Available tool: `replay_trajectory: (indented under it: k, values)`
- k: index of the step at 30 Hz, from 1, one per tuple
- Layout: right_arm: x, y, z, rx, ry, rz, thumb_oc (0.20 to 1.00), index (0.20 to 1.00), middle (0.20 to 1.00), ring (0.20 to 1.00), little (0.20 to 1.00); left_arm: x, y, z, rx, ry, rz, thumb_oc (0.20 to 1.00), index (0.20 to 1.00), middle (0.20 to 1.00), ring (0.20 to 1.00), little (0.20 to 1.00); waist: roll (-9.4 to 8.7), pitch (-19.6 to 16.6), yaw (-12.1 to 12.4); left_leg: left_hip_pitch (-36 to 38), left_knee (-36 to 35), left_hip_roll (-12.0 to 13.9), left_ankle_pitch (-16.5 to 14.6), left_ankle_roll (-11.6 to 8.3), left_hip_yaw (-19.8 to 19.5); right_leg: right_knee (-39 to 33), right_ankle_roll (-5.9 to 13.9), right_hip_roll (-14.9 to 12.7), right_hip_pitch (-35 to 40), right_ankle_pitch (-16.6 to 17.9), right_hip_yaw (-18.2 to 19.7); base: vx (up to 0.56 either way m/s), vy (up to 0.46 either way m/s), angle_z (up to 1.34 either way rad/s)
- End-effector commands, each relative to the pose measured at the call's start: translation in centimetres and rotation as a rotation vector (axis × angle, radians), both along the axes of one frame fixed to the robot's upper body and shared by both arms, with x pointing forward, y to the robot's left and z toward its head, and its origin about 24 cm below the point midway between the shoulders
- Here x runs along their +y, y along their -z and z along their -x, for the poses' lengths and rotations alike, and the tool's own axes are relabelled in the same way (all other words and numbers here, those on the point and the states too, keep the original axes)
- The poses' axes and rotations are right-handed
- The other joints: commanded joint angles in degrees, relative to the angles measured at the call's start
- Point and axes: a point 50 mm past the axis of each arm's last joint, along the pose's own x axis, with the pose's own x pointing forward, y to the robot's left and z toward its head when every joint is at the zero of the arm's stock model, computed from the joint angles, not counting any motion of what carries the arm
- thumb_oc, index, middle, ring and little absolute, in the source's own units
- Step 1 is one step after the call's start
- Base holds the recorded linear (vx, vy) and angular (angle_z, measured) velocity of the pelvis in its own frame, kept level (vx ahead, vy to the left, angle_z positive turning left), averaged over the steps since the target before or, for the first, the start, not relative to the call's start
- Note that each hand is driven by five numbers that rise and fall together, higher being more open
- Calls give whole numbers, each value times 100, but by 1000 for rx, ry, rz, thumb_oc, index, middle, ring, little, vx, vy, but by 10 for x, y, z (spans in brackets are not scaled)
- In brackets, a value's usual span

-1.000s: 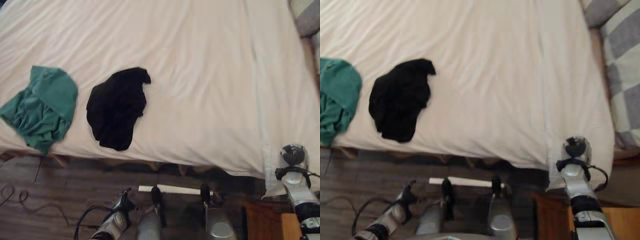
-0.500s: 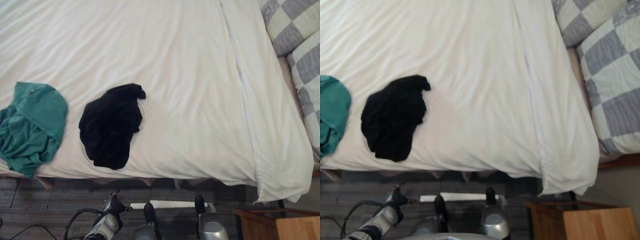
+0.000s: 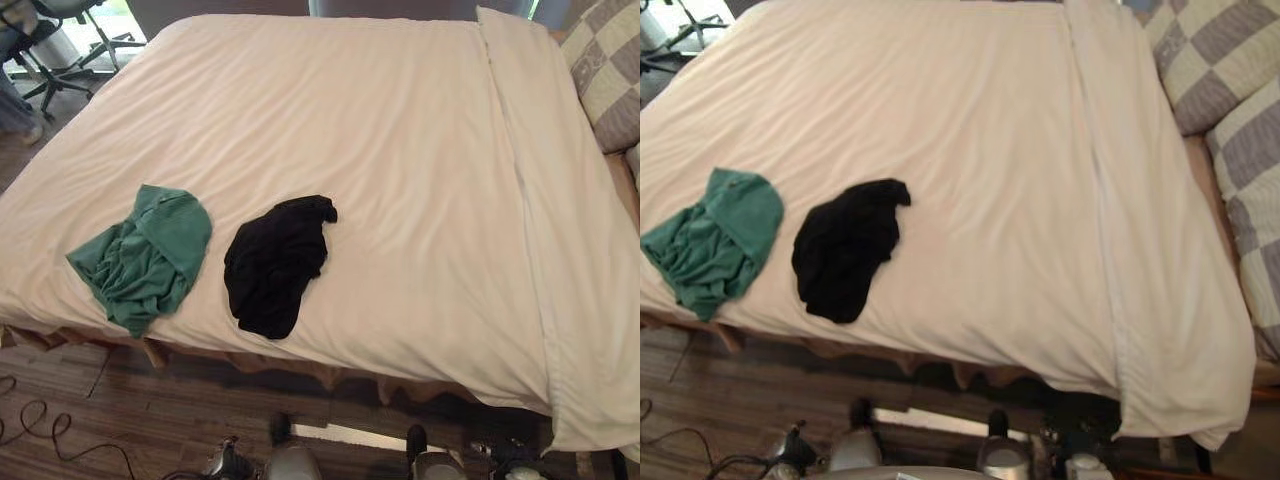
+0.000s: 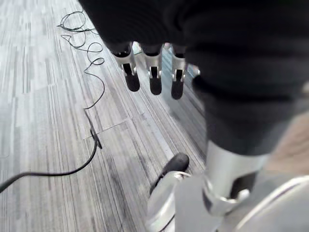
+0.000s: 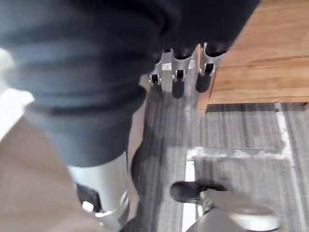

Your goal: Tidy up the quilt and then pick up the clothes from the bed and put them into the laundry hamper.

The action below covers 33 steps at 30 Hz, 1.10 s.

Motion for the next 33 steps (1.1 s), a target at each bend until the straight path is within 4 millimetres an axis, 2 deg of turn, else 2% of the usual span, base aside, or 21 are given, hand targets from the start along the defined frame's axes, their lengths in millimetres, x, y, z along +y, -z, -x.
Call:
replay_trajectory:
  k: [1, 4, 5, 6, 9, 10, 11, 13, 14, 16, 17, 18, 19, 20, 21, 24, 26, 29, 30, 32, 33]
  values:
    - [-8, 2, 21, 65, -20, 30, 1000, 1000, 1000, 1000, 1000, 2, -5, -20, -44, 40, -13, 1000, 1000, 1000, 1000, 1000, -135, -204, -132, 331, -123, 35, 336, -128, -30, 153, 877, -1154, -55, -384, 207, 224, 464, -15]
    - [-6, 4, 25, 92, -39, 30, 1000, 1000, 1000, 1000, 1000, 2, -7, -26, -27, 117, -24, 1000, 1000, 1000, 1000, 1000, -226, -214, -220, 412, 27, -190, 79, -162, 181, 423, 877, -1458, -338, 241, 320, 54, 341, -8]
    - [0, 4, 13, 86, -95, 20, 1000, 1000, 1000, 1000, 1000, 4, -12, -35, -66, 111, -24, 1000, 1000, 1000, 1000, 1000, -197, -107, -61, 601, 32, -310, -46, -5, 625, 996, 788, -1822, -764, 592, -552, -111, 471, -23]
    - [6, 2, 1, 60, -136, 25, 1000, 1000, 1000, 1000, 1000, 6, -14, -41, -87, 112, -23, 1000, 1000, 1000, 1000, 1000, -144, -61, -34, 729, -79, -329, -29, 64, 883, 1349, 688, -1808, -917, 486, -1005, -126, 701, -100]
    - [20, 4, -7, 35, -203, -1, 1000, 1000, 1000, 1000, 1000, 14, -18, -45, -91, 105, -31, 1000, 1000, 1000, 1000, 1000, -90, 39, -228, 879, -324, -732, 102, 323, 964, 1724, 594, -340, -1104, -378, -562, -14, 409, -93]
    - [21, 4, -7, 34, -204, -1, 1000, 1000, 1000, 1000, 1000, 14, -18, -45, -91, 104, -31, 1000, 1000, 1000, 1000, 1000, -87, 37, -226, 873, -327, -724, 112, 320, 967, 1716, 587, -331, -1109, -368, -561, 81, 380, -28]
    - [22, 4, -7, 28, -210, -14, 1000, 1000, 1000, 1000, 1000, 14, -15, -37, -67, 94, -22, 1000, 1000, 1000, 1000, 1000, -52, 72, -321, 908, -246, -1171, -13, 452, 843, 1563, 393, 278, -1039, -657, -80, 125, 315, -9]
    - [21, 2, -12, 5, -213, -10, 1000, 1000, 1000, 1000, 1000, 3, -13, -41, -67, 133, 0, 1000, 1000, 1000, 1000, 1000, -48, 61, -379, 699, 289, -1633, -272, 544, 786, 1026, 18, 392, -598, -738, 191, 141, 340, 49]
    - [18, 0, -16, 0, -227, 7, 1000, 1000, 1000, 1000, 1000, -6, -14, -48, -91, 160, 18, 1000, 1000, 1000, 1000, 1000, -73, 162, -369, 300, 1185, -1880, -349, 458, 780, 792, -110, 282, -411, -728, 290, 28, 280, 101]
    - [7, -7, -29, -33, -232, 44, 1000, 1000, 1000, 1000, 1000, -17, -17, -60, -142, 155, 51, 1000, 1000, 1000, 1000, 1000, -21, 304, -379, -379, 2163, -1694, 214, -97, 1119, 487, -197, 127, -257, -752, 249, -72, 214, 77]
    - [7, -7, -29, -33, -232, 44, 1000, 1000, 1000, 1000, 1000, -17, -17, -60, -142, 155, 52, 1000, 1000, 1000, 1000, 1000, -16, 301, -381, -389, 2175, -1689, 208, -98, 1115, 487, -198, 132, -260, -751, 246, -74, 365, 46]
    - [3, -5, -22, 2, -224, 65, 1000, 1000, 1000, 1000, 1000, -21, -18, -63, -176, 128, 68, 1000, 1000, 1000, 1000, 1000, 114, 239, -463, -242, 1761, -851, 383, -66, 1744, 337, -40, -78, -215, -815, 59, -31, 421, 32]
    - [3, -5, -19, 16, -221, 65, 1000, 1000, 1000, 1000, 1000, -24, -17, -62, -172, 143, 69, 1000, 1000, 1000, 1000, 1000, 140, 199, -457, -53, 1442, -609, 213, 97, 1910, 331, 60, -214, -188, -774, 21, 48, 775, 41]
    - [3, -3, -14, 32, -233, 57, 1000, 1000, 1000, 1000, 1000, -26, -15, -56, -152, 172, 65, 1000, 1000, 1000, 1000, 1000, 189, 49, -434, 206, 688, -279, 340, 117, 1543, 360, 303, -485, -228, -702, 33, 83, 482, 28]
    - [3, -3, -13, 34, -233, 57, 1000, 1000, 1000, 1000, 1000, -26, -14, -56, -150, 173, 65, 1000, 1000, 1000, 1000, 1000, 183, 45, -449, 249, 618, -304, 371, 111, 1537, 363, 309, -497, -204, -720, 11, 142, 590, 17]
    - [2, -4, -15, 17, -237, 62, 1000, 1000, 1000, 1000, 1000, -31, -11, -50, -142, 165, 73, 1000, 1000, 1000, 1000, 1000, 139, -135, -366, 558, 135, 268, 432, -111, 82, 330, 680, -1027, -255, -604, 238, 126, 562, -11]
    - [1, -4, -14, 15, -214, 48, 1000, 1000, 1000, 1000, 1000, -32, -9, -48, -126, 145, 80, 1000, 1000, 1000, 1000, 1000, 134, -289, -375, 872, -104, 230, 151, -282, -289, 332, 877, -1233, -304, -378, 264, 140, 413, -43]
    - [9, -4, -21, -18, -187, 15, 1000, 1000, 1000, 1000, 1000, -25, -11, -50, -119, 141, 54, 1000, 1000, 1000, 1000, 1000, -6, -350, -392, 1067, -293, 109, -130, -374, -106, 400, 877, -1417, -525, 83, 269, 18, 322, -25]
    - [28, -2, -27, -45, -174, -35, 1000, 1000, 1000, 1000, 1000, -14, -14, -54, -143, 94, 33, 1000, 1000, 1000, 1000, 1000, -211, -252, -219, 1317, -384, -178, -277, -232, 373, 532, 877, -1741, -977, 964, -179, -204, 419, -14]
    - [44, -4, -42, -104, -198, -64, 1000, 1000, 1000, 1000, 1000, -9, -15, -50, -149, 51, 31, 1000, 1000, 1000, 1000, 1000, -202, -229, -144, 1460, -526, -340, -272, -113, 850, 599, 871, -1804, -1179, 909, -1340, -175, 406, -93]
    - [44, -5, -42, -104, -198, -65, 1000, 1000, 1000, 1000, 1000, -8, -15, -51, -150, 51, 30, 1000, 1000, 1000, 1000, 1000, -216, -239, -159, 1435, -528, -357, -255, -107, 835, 594, 872, -1822, -1190, 922, -1348, -129, 493, -126]
